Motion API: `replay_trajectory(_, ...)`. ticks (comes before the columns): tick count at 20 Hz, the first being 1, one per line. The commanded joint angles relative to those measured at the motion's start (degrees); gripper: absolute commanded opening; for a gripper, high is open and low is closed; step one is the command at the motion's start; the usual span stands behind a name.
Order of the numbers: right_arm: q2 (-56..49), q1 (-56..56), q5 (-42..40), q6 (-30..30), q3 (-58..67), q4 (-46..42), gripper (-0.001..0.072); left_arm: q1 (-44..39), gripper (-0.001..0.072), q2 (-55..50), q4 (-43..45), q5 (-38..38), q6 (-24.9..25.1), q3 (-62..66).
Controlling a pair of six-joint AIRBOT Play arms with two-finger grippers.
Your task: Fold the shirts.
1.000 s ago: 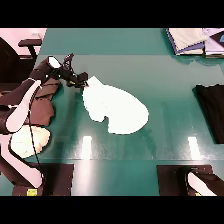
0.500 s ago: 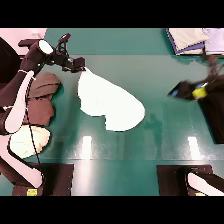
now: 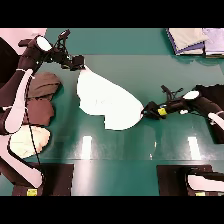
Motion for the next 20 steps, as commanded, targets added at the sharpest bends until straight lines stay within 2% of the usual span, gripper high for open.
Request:
replay_trajectory(1, -4.6, 2.8, -3.1, -1.2, 4.6, 1.0, 0.014, 0.0, 0.0027, 0.1, 0.0, -1.3, 0.1, 0.1)
replay_trajectory(2, -4.7, 2.9, -3.8, -1.2, 6.1, -1.2, 0.0013, 0.0, 0.0027, 0.3, 0.0, -1.9, 0.1, 0.1)
replay_trajectory(4, -2.9, 2.2, -3.2, -1.1, 9.6, -6.1, 0.0012, 0.0, 0.0027, 2.7, 1.7, -2.7, 0.1, 0.6)
replay_trajectory(8, 8.7, -3.5, 1.9, 0.5, 19.8, -14.9, 0.0012, 0.0, 0.0027, 14.1, 6.1, -2.1, 1.6, 5.5)
replay_trajectory(11, 19.0, -8.1, 7.2, 0.8, 29.8, -17.6, 0.0012, 0.0, 0.0027, 25.1, 6.1, -2.1, 3.3, 11.6)
replay_trajectory(14, 27.3, -11.0, 13.4, 0.9, 39.0, -18.0, 0.0011, 0.0, 0.0027, 38.5, 5.6, 0.1, 3.3, 12.4)
replay_trajectory(17, 33.8, -12.0, 17.5, 3.4, 46.0, -22.0, 0.0012, 0.0, 0.0027, 49.4, 5.7, 1.7, 3.7, 12.4)
replay_trajectory(20, 37.2, -12.0, 22.3, 6.9, 51.6, -28.3, 0.0012, 0.0, 0.0026, 56.0, 5.7, 5.6, 4.0, 12.4)
